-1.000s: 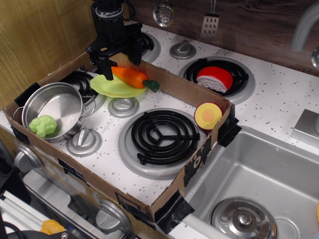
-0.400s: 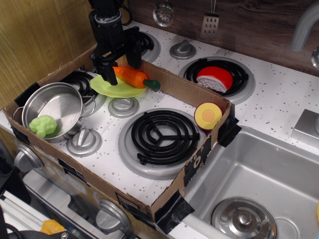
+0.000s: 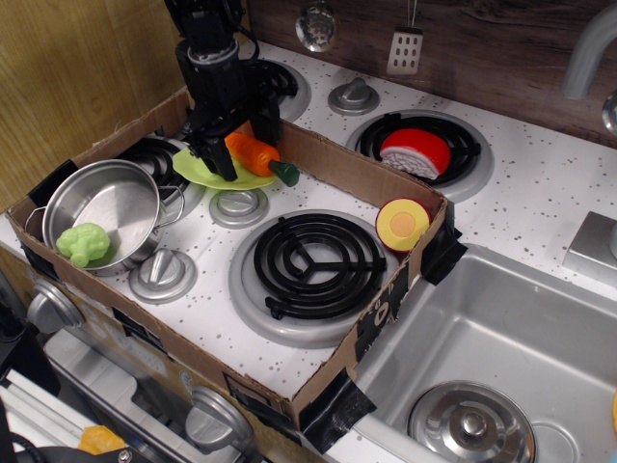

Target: Take carrot off plate

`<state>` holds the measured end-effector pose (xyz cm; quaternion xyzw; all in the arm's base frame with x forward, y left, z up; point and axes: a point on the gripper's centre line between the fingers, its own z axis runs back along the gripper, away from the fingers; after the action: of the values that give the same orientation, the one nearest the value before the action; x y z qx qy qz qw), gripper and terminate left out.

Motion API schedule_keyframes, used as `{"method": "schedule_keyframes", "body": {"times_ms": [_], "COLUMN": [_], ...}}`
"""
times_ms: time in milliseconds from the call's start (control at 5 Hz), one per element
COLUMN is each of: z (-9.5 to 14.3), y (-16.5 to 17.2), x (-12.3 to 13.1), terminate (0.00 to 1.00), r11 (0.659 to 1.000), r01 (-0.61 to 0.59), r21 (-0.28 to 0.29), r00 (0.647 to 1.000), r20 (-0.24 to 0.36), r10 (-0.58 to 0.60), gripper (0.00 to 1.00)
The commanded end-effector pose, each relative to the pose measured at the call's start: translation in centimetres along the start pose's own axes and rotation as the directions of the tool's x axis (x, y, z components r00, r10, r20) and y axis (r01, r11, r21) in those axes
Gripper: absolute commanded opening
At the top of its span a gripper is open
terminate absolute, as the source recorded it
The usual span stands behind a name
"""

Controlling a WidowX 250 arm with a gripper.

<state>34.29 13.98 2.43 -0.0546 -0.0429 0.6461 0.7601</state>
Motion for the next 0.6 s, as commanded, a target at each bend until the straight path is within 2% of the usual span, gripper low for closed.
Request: {"method": "schedule_keyframes", "body": {"times_ms": [0,200,400], "z": [-0.02,-0.27,-0.54], "y": [-0.30,-0.54,-0.73], "x": [0.81,0.86,0.51], "terminate": [0.00,0.00,0.00], "r11": [0.995,0.988,0.980], "r01": [0.079,0.100,0.127], "r21": [0.067,0.120,0.156], "r00": [0.997,0.994,0.992], "r20": [-0.030,-0.054,-0.036], "r10": [-0.077,-0.094,-0.122], "gripper": [1.00,0.00,0.00]}}
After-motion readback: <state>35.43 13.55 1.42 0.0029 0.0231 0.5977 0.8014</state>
